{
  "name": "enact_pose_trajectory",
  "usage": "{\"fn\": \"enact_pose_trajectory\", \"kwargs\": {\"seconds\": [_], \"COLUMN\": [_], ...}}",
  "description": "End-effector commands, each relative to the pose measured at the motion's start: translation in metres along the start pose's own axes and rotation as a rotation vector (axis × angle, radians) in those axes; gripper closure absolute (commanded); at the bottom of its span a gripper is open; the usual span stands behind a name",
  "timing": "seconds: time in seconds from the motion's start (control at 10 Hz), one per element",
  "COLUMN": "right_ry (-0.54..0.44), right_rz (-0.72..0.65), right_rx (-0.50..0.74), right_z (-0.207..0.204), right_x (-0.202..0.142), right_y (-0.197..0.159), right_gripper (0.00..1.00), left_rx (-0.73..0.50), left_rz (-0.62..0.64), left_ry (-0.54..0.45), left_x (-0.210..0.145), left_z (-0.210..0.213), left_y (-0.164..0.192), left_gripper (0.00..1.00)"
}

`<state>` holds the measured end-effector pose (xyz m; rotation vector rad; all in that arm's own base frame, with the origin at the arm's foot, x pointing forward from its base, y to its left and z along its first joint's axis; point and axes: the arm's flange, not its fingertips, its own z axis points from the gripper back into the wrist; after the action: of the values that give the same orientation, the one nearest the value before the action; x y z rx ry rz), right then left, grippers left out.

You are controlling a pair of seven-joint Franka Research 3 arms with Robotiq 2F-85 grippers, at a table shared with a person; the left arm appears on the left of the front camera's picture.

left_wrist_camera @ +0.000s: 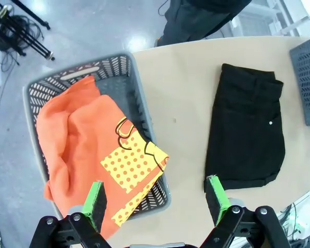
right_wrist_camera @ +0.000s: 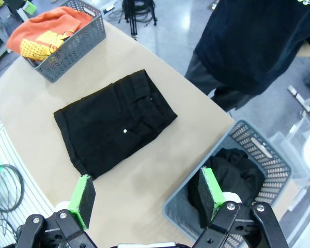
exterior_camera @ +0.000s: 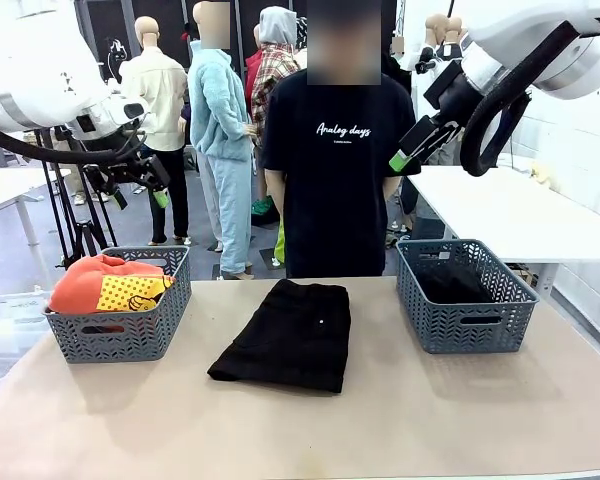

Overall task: Sort the tops and bottoms.
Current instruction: Lift clothes from the center of the table with your right hand.

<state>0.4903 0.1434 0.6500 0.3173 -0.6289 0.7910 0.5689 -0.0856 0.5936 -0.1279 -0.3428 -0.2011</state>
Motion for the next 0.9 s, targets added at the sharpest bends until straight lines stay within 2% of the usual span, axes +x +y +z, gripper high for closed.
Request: {"fn": "enact_pose_trajectory", "kwargs": {"seconds": [0.0,0.4,0.8], "right_ry": [0.001,0.001,0.001], "right_rz": [0.0,0.0,0.0], "right_rx": [0.0,0.0,0.0], "right_z": [-0.001,-0.001,-0.001], "right_x": [-0.001,-0.001,-0.001], "right_y": [0.001,0.001,0.001], "right_gripper": [0.0,0.0,0.0], "left_rx": [-0.045,-0.102,-0.136], "left_rz": [-0.107,-0.128,-0.198], "left_ry": [-0.079,-0.129,-0.183], "left_x": [-0.023,-0.074,-0.089], "left_z": [0.033,0.062,0.077], "left_y": [-0.021,-0.027,-0.031], "left_gripper": [0.0,0.0,0.0]}}
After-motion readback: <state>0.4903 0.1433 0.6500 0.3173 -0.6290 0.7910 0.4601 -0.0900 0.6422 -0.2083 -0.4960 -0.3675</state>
